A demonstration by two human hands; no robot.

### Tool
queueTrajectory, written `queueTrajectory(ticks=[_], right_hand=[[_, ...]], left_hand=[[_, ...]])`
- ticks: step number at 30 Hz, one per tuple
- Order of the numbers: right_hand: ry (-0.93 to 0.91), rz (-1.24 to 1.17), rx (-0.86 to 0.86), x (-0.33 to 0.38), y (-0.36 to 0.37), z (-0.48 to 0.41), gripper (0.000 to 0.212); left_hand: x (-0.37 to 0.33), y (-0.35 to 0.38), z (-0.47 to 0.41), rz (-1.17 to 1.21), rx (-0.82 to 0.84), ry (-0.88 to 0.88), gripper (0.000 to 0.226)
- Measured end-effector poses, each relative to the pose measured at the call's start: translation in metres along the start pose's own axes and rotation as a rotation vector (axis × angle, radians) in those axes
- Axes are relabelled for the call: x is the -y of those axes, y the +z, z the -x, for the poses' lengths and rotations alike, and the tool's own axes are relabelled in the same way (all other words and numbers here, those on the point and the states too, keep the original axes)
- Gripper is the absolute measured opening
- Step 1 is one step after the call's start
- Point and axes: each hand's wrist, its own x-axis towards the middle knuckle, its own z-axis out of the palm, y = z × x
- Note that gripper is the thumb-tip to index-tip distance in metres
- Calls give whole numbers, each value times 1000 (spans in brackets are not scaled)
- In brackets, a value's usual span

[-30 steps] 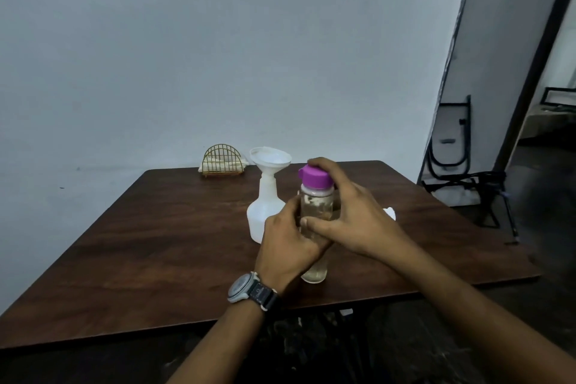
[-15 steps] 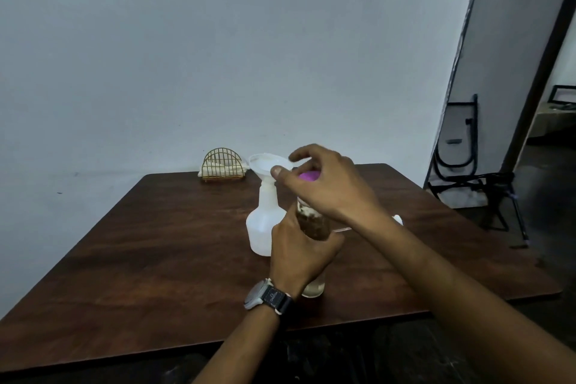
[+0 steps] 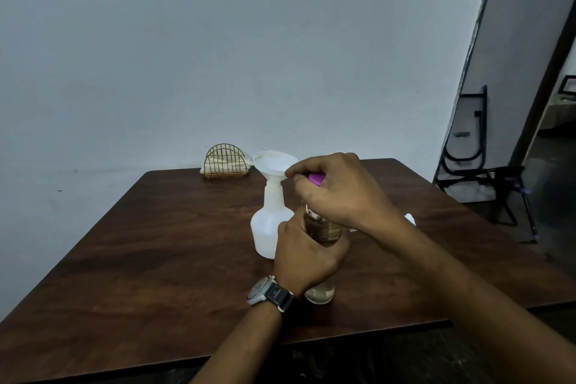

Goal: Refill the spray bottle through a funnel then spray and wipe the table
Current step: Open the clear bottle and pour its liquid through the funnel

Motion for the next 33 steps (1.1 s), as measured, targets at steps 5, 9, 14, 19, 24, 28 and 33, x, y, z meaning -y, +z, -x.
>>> queueTrajectory(ticks=[5,9,14,19,24,28,33], right_hand=[[-22,-80,-3,-4,-1,-2,26],[-21,-126,30,-6,-5,-3,26],[-40,-225,113,-7,-9,-2,27],[-76,-304,168,-12,-9,-2,15],[-137,-61,68,-18,-33,7,61],[-108,305,31,1,-52,6,71],[-129,543,79,22,-46,0,43]], left_hand=[[2,0,-2,28,19,-3,31],[1,2,-4,71,60,-1,31],[8,3,-6,185,143,-10,25],[13,1,-7,214,143,12,21],[6,3,-1,158,71,24,24],[-1,8,2,48,-68,49,25],[-5,7,5,-11,-110,17,29]])
